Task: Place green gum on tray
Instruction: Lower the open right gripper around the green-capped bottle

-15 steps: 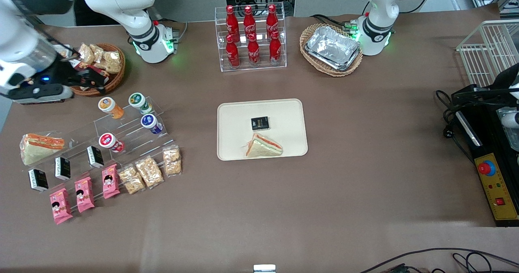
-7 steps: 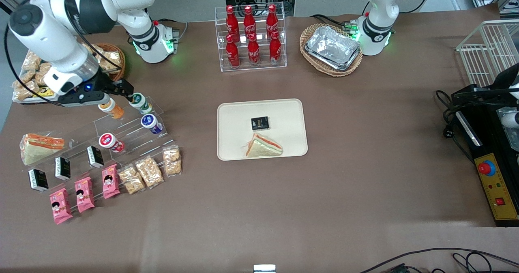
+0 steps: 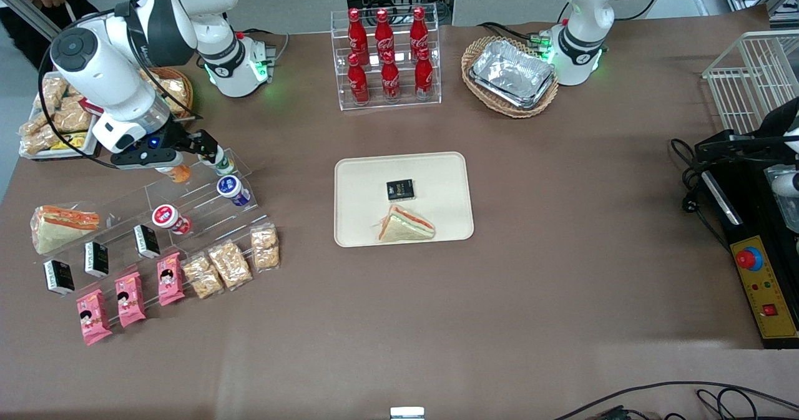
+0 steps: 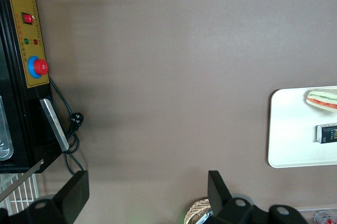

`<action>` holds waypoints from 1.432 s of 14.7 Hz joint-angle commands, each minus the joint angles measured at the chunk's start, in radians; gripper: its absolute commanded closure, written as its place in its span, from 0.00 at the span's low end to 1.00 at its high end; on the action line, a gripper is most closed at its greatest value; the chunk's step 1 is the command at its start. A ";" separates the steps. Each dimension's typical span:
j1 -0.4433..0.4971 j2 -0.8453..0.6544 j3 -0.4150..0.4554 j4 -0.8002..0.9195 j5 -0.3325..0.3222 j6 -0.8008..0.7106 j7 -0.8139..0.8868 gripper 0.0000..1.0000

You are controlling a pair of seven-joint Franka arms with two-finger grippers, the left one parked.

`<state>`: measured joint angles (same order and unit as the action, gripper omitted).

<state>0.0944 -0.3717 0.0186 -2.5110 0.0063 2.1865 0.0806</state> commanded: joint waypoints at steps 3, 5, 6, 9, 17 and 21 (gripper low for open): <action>0.016 -0.050 0.000 -0.081 0.015 0.058 0.044 0.00; 0.030 -0.061 0.000 -0.110 0.015 0.084 0.059 0.00; 0.030 -0.062 0.000 -0.118 0.015 0.090 0.062 0.00; 0.030 -0.067 0.000 -0.129 0.015 0.093 0.062 0.00; 0.030 -0.067 0.000 -0.160 0.015 0.134 0.062 0.18; 0.030 -0.061 0.000 -0.157 0.015 0.133 0.062 0.52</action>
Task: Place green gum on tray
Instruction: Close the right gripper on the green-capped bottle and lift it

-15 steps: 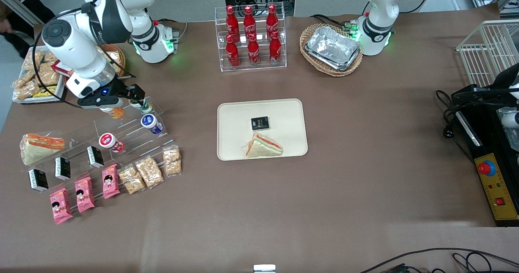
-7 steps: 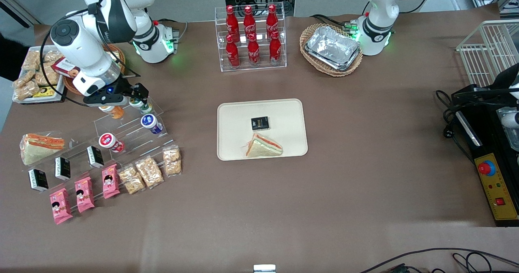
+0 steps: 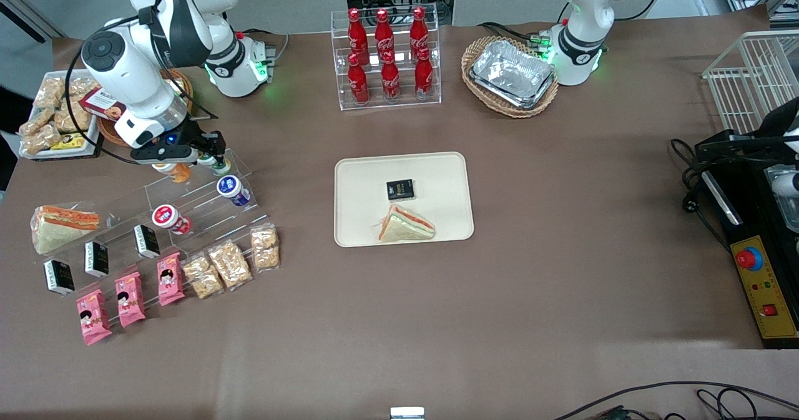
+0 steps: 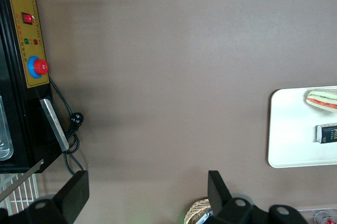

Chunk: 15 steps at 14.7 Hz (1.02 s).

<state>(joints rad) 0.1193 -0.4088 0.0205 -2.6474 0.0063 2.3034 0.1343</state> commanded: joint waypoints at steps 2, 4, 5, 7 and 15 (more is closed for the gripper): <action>0.005 -0.022 -0.002 -0.020 0.015 0.016 0.008 0.59; 0.003 -0.018 -0.002 -0.017 0.017 0.014 0.010 0.59; 0.003 -0.013 -0.004 -0.008 0.017 0.007 0.008 0.59; 0.002 -0.011 -0.005 0.035 0.017 -0.036 0.007 0.59; 0.003 0.064 -0.005 0.433 0.021 -0.427 0.001 0.59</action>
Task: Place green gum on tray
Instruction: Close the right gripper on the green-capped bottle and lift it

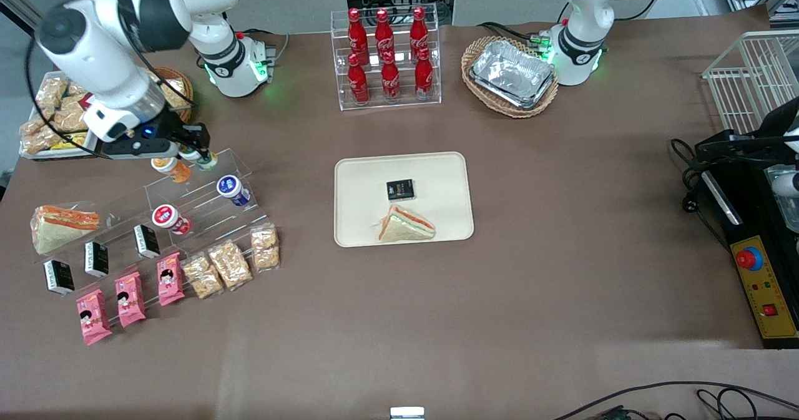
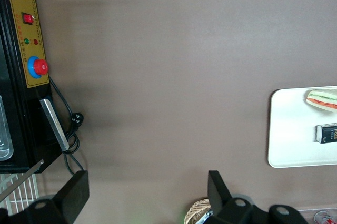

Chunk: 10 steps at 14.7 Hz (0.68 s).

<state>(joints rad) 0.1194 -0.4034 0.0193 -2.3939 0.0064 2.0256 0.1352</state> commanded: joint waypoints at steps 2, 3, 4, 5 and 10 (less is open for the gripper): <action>0.003 0.099 -0.004 0.319 0.038 -0.276 0.000 0.59; 0.003 0.119 -0.004 0.376 0.043 -0.321 0.000 0.58; 0.002 0.133 -0.004 0.424 0.043 -0.353 0.001 0.58; 0.003 0.144 -0.004 0.461 0.043 -0.378 0.001 0.58; 0.029 0.169 0.017 0.524 0.107 -0.406 0.097 0.58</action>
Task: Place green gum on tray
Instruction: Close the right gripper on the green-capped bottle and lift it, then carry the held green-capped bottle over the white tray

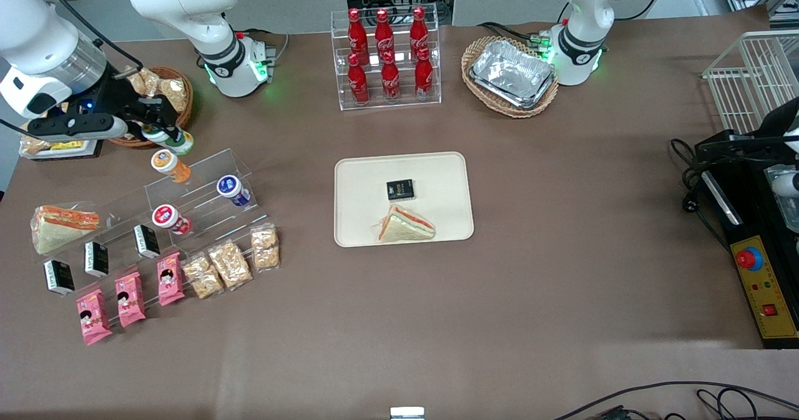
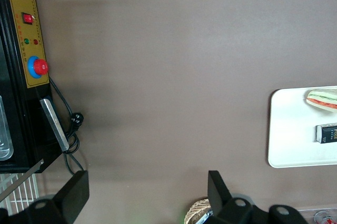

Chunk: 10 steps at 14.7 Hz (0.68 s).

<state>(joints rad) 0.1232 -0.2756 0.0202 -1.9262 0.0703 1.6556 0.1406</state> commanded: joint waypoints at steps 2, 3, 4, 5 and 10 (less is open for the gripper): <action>0.032 0.052 0.084 0.056 0.045 -0.028 0.203 0.58; 0.032 0.061 0.119 0.056 0.046 -0.024 0.256 0.58; 0.032 0.076 0.151 0.056 0.066 -0.020 0.307 0.58; 0.033 0.087 0.184 0.056 0.104 -0.002 0.353 0.58; 0.038 0.174 0.368 -0.045 0.112 0.237 0.640 0.58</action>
<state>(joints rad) 0.1629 -0.1557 0.3068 -1.9163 0.1625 1.7532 0.6481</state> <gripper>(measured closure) 0.414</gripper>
